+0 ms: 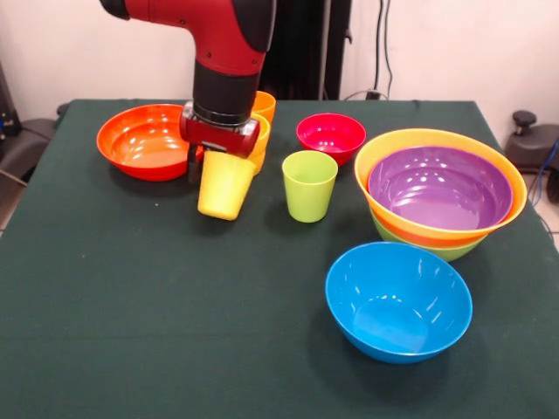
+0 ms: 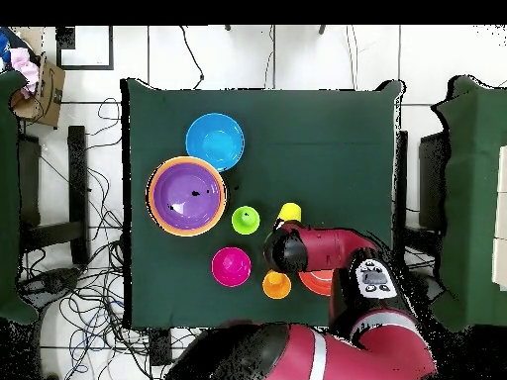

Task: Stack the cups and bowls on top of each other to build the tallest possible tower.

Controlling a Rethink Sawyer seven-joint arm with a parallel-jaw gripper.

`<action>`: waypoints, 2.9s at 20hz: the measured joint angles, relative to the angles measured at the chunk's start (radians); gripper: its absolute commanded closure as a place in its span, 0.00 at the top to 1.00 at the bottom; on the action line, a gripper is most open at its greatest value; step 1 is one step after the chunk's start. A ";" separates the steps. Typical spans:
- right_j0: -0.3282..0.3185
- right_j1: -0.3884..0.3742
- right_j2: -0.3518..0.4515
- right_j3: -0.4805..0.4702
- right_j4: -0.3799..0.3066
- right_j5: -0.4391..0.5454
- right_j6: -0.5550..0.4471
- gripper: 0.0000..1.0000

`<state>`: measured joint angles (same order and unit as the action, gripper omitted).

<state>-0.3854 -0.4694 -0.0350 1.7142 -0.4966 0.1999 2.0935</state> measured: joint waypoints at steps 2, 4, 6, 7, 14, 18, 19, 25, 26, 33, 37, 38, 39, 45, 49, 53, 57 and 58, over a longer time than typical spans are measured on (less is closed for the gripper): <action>0.001 -0.003 -0.001 0.000 0.000 -0.002 0.000 0.00; 0.003 -0.004 -0.003 0.000 0.000 -0.005 0.000 0.00; 0.011 -0.016 -0.005 0.000 0.000 -0.019 0.000 0.00; 0.015 -0.022 -0.006 0.000 0.000 -0.026 0.000 0.00; 0.038 -0.044 -0.007 0.000 0.000 -0.079 0.000 0.00; 0.038 -0.045 -0.007 0.000 0.000 -0.086 0.000 0.00; 0.038 -0.045 -0.007 0.000 0.000 -0.087 0.000 0.00; 0.036 -0.054 -0.004 0.001 0.000 -0.087 0.000 0.00; 0.034 -0.059 -0.002 0.001 0.000 -0.087 0.000 0.00; 0.010 -0.126 0.036 0.014 -0.001 -0.087 0.000 0.00; 0.007 -0.187 0.064 0.035 -0.001 -0.084 0.000 0.00; 0.007 -0.200 0.070 0.040 0.000 -0.082 0.000 0.00; 0.007 -0.218 0.079 0.049 0.003 -0.074 0.000 0.00; 0.000 -0.286 0.128 0.092 0.040 -0.023 0.000 0.00; -0.010 -0.322 0.159 0.114 0.066 0.022 0.000 0.00; -0.025 -0.355 0.195 0.129 0.093 0.075 0.000 0.00; -0.038 -0.383 0.227 0.133 0.115 0.121 0.000 0.00; -0.040 -0.386 0.232 0.133 0.119 0.126 0.000 0.00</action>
<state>-0.4251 -0.8558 0.1969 1.8476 -0.3773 0.3263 2.0935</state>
